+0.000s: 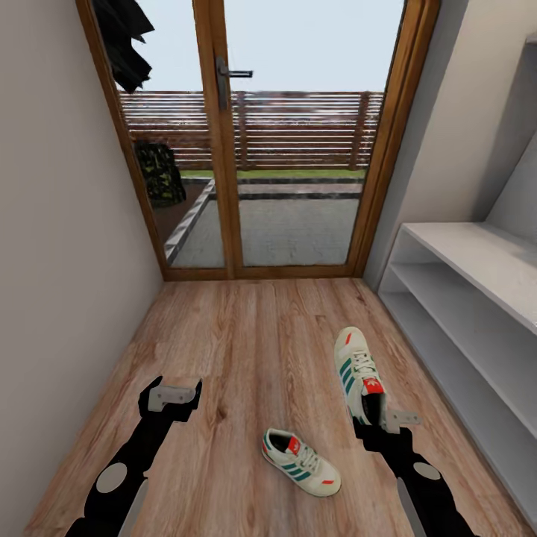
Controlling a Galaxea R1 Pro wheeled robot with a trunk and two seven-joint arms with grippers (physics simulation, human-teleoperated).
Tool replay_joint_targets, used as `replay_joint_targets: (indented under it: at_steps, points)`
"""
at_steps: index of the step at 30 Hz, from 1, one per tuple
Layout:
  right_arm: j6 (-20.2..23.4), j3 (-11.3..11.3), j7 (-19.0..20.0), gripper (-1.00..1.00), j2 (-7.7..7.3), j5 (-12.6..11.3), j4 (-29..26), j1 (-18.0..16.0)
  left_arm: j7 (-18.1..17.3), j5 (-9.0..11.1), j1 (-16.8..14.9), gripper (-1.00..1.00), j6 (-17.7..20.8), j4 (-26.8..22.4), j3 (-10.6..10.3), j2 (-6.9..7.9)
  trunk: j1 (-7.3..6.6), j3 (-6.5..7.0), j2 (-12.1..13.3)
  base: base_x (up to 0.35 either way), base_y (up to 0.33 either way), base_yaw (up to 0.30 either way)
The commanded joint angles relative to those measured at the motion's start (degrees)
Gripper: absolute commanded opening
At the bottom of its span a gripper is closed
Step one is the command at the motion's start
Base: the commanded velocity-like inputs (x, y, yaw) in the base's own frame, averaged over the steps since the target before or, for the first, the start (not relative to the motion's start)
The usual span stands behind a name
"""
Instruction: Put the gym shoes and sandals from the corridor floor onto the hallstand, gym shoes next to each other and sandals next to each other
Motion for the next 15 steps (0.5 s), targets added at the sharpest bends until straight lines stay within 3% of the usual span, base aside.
replay_joint_targets:
  at_steps: [1, 11, 15]
  points:
    - [0.33, -0.08, 0.01, -1.00, 0.00, 0.00, -0.09, -0.03, -0.01, -0.10, -0.01, 1.00, 0.30, -0.09, -0.07, 0.04, 0.01, -0.05, -0.02, 0.184, 0.145, -0.177]
    - [0.36, -0.29, 0.01, -1.00, 0.08, 0.00, -0.09, -0.03, -0.01, -0.10, -0.01, 1.00, 0.30, -0.07, -0.08, 0.07, 0.01, -0.05, -0.02, 0.188, 0.149, -0.018]
    - [0.40, -0.29, 0.01, -1.00, 0.07, 0.00, -0.09, -0.03, -0.01, -0.10, -0.01, 1.00, 0.30, -0.09, -0.05, 0.09, 0.01, -0.05, -0.02, 0.151, 0.106, -0.212]
